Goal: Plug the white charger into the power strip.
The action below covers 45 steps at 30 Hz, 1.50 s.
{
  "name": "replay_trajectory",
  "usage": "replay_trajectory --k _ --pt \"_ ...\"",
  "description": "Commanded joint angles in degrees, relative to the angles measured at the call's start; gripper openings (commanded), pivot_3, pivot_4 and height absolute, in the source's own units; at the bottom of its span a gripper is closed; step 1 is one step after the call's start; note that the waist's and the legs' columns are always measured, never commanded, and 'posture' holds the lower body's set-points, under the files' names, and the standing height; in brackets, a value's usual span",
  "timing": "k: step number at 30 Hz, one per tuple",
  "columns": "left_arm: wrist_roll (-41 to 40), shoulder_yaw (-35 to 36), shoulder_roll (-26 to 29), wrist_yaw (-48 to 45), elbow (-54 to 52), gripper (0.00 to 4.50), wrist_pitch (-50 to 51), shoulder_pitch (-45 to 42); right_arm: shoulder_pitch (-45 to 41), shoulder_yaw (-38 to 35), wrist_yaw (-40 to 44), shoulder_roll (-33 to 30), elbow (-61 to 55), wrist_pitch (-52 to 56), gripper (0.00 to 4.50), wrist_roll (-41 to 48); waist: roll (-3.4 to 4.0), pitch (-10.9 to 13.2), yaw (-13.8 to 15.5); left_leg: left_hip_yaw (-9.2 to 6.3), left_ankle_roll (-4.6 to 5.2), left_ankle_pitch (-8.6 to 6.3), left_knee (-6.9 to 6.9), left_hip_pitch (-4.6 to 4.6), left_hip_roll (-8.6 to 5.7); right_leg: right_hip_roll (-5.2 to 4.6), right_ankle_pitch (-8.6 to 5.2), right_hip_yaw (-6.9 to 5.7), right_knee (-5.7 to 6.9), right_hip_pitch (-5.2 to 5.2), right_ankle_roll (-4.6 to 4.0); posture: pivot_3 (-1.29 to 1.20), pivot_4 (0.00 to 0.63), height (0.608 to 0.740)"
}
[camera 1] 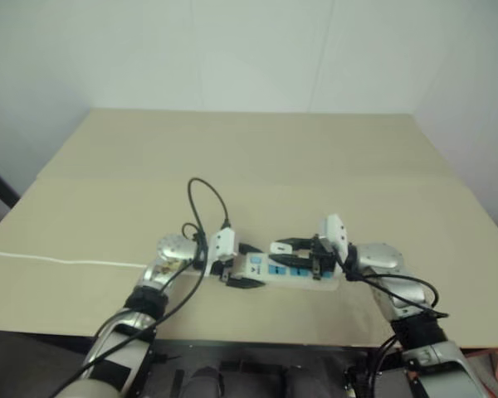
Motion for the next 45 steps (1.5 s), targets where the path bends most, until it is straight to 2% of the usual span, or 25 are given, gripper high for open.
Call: replay_trajectory --k 1,6,12,21,25,44,45 --pt "0.7 -0.7 1.5 -0.5 -0.1 3.31 0.6 1.2 1.2 0.6 -0.3 -2.2 4.8 1.3 1.17 -3.6 0.0 0.0 0.0 0.0 0.0 0.0 0.0 0.01 0.0 0.0 0.0 0.0 0.01 0.0 0.0 0.0 0.15 0.74" --pt "0.7 -0.9 1.3 -0.2 -0.1 3.31 0.6 1.0 -1.2 5.3 0.6 0.3 4.8 2.1 1.17 -5.1 0.01 0.0 -0.6 0.0 0.0 0.0 0.0 0.12 0.0 0.01 0.0 0.01 0.06 0.04 -0.01 0.0 0.15 0.74" --pt "0.6 -0.7 1.6 0.5 -0.7 3.31 0.8 1.3 -2.0 8.0 2.9 0.4 8.9 2.1 1.17 -6.7 0.01 -0.1 -1.0 0.01 0.0 0.0 -0.05 0.33 0.03 0.05 -0.02 0.04 0.15 0.14 -0.04 0.0 0.15 0.74" --pt "0.4 -0.4 2.4 0.8 -2.4 3.31 1.5 2.4 -1.9 6.9 3.0 -0.5 14.1 1.2 1.17 -7.5 0.05 -0.4 -1.4 0.03 0.0 0.0 -0.13 0.45 0.05 0.06 -0.04 0.06 0.14 0.21 -0.08 0.0 0.15 0.74" --pt "0.4 -0.4 2.6 0.7 -2.3 3.31 1.5 2.3 -1.0 6.3 3.4 -1.6 14.1 1.1 1.17 -7.2 0.04 -0.5 -1.4 0.03 0.0 0.0 -0.15 0.48 0.05 0.06 -0.05 0.06 0.13 0.24 -0.08 0.0 0.15 0.74" --pt "0.2 -0.1 3.4 1.0 -2.6 3.31 1.6 2.2 -0.9 9.0 2.5 0.7 10.9 0.3 1.17 -7.9 0.02 -0.8 -1.5 0.02 0.0 0.0 -0.42 0.56 0.05 0.06 -0.1 0.06 0.09 0.22 -0.15 0.0 0.15 0.74" --pt "0.2 -0.1 3.4 1.1 -2.7 3.31 1.7 2.3 -0.7 9.1 1.6 0.9 10.5 0.3 1.52 -8.2 0.02 -0.8 -1.5 0.02 0.0 0.0 -0.43 0.56 0.06 0.07 -0.1 0.06 0.09 0.22 -0.16 0.0 0.15 0.74"
